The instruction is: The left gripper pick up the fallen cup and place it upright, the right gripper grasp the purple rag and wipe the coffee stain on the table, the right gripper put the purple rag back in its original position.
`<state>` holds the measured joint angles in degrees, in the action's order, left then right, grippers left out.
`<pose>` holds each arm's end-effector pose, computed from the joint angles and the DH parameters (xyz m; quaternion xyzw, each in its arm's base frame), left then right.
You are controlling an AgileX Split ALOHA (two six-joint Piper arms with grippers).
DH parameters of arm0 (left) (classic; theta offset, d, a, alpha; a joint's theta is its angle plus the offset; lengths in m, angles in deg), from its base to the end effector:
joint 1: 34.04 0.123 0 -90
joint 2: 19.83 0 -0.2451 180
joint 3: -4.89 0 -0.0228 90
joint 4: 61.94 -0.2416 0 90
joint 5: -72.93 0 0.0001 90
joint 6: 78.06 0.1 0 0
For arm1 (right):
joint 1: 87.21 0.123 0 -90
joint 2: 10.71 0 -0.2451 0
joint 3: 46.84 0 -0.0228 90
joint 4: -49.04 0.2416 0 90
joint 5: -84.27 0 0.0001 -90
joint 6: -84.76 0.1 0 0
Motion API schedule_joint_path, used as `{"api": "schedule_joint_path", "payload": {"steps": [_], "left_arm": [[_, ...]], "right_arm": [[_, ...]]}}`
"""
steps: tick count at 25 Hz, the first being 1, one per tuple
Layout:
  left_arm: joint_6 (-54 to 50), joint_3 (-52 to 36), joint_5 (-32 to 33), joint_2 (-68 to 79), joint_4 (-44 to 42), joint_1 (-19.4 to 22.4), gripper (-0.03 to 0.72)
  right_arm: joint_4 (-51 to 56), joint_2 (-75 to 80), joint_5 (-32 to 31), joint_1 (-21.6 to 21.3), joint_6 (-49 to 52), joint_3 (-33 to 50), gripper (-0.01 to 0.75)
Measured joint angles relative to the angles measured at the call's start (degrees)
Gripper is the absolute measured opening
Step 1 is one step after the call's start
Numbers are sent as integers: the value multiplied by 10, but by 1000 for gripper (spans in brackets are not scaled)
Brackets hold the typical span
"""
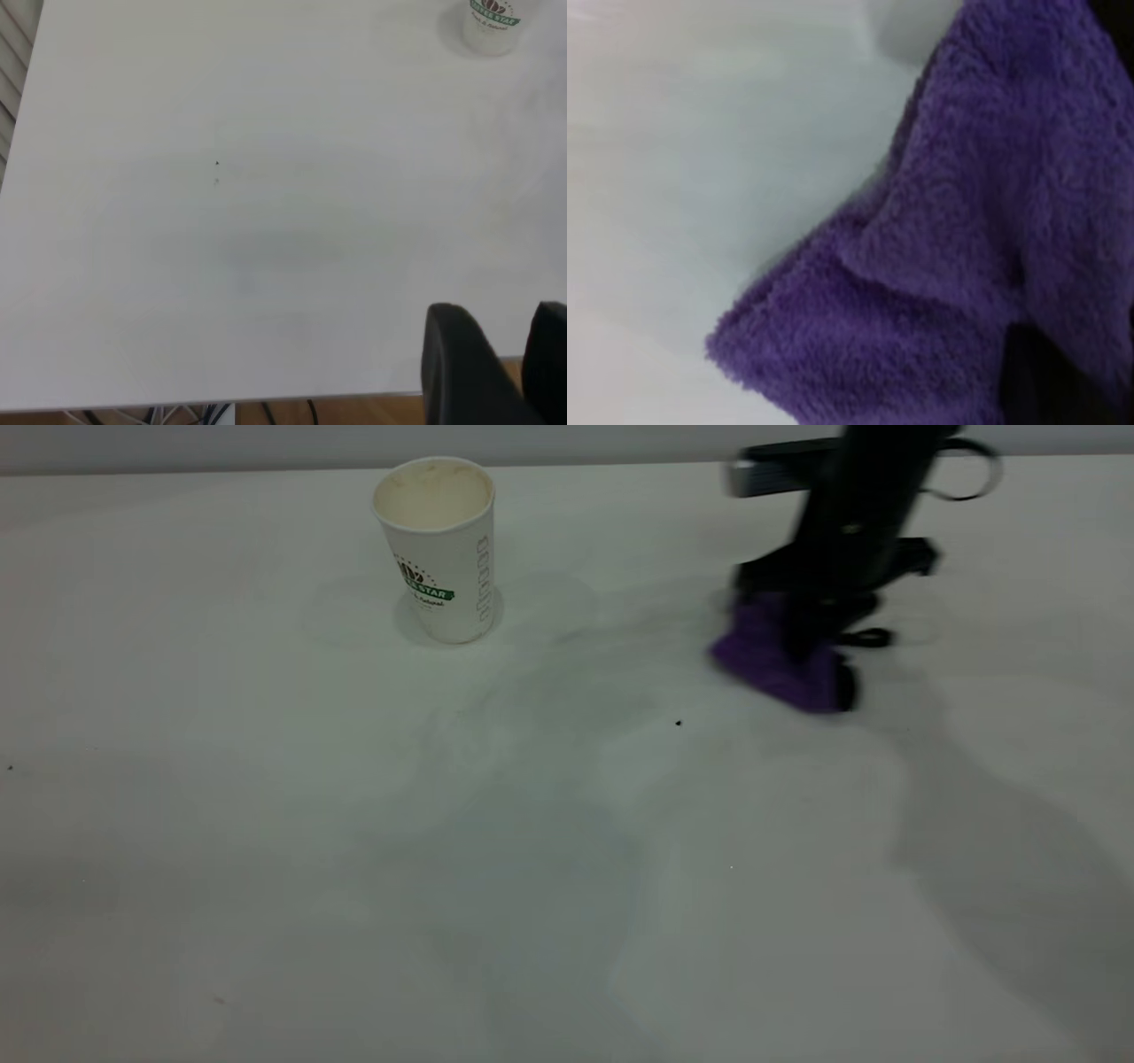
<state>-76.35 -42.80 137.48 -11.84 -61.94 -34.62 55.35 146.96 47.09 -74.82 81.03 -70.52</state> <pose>0.0303 -0.0003 0.2617 0.0173 0.8669 0.0049 0.4982 0.4204 0.0992 -0.0338 -0.0988 0.9915 0.0422 0.0739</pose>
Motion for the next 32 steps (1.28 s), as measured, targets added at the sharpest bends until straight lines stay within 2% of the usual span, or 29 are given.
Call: {"api": "schedule_joint_path", "payload": {"steps": [3,6,8,12,14,17,21,23,28,32], "left_arm": [[0,0,0,0,0,0,239],[0,0,0,0,0,0,239],[0,0,0,0,0,0,239],[0,0,0,0,0,0,239],[0,0,0,0,0,0,239],[0,0,0,0,0,0,239],[0,0,0,0,0,0,239],[0,0,0,0,0,0,239],[0,0,0,0,0,0,239],[0,0,0,0,0,0,239]], "right_arm": [[-27,-2,-14,-44,14,0,87],[-37,-8,-24,-85,18,1,157],[-49,-17,-35,-105,19,4,281],[-97,-64,-74,-118,14,12,618],[-107,-110,-100,-118,10,13,697],[-109,-195,-153,-117,8,13,723],[-108,-311,-273,-117,8,13,724],[-104,-366,-312,-117,6,13,724],[-86,-513,-327,-117,-3,42,715],[-50,-636,-332,-117,-17,131,710]]}}
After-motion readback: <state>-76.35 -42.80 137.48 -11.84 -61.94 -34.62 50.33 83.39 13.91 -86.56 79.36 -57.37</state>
